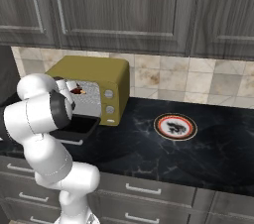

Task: Open the toaster oven door. Place the bread on the top rack in the toaster oven and place the steak on the bottom rack.

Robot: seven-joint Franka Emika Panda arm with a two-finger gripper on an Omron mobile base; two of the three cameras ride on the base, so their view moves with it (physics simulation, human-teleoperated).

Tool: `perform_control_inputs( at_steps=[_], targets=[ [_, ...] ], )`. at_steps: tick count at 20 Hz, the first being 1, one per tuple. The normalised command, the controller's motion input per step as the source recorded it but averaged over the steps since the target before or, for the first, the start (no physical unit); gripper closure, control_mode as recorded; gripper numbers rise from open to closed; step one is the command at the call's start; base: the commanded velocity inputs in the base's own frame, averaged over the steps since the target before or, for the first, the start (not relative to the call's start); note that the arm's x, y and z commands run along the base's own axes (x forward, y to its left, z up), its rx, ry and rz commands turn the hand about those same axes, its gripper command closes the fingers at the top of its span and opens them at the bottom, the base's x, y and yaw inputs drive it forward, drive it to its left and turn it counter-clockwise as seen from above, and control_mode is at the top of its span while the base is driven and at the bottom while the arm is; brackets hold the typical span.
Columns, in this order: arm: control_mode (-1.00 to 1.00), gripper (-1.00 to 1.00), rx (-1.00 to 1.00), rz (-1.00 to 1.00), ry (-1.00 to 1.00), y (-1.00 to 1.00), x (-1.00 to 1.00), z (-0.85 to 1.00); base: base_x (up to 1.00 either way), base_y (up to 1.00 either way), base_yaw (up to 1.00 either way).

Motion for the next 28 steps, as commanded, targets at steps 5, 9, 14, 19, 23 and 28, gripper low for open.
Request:
perform_control_inputs(
  at_steps=[5,9,14,19,23,28],
  targets=[
    [-1.0,-1.0,-0.26,-0.25,0.0,0.14,0.34,-0.1,0.0,0.0,0.0],
    [-1.0,-1.0,-0.3,-0.19,-0.02,0.15,0.16,-0.19,0.0,0.0,0.0],
    [-1.0,-1.0,-0.41,-0.23,-0.01,0.14,0.28,-0.18,0.0,0.0,0.0],
    [-1.0,-1.0,-0.48,-0.27,-0.02,0.24,0.09,-0.17,0.0,0.0,0.0],
    [-1.0,-1.0,-0.43,-0.3,-0.14,0.27,0.0,-0.05,0.0,0.0,0.0],
    [-1.0,-1.0,-0.43,-0.33,-0.1,0.19,0.01,0.02,0.0,0.0,0.0]
  ],
)
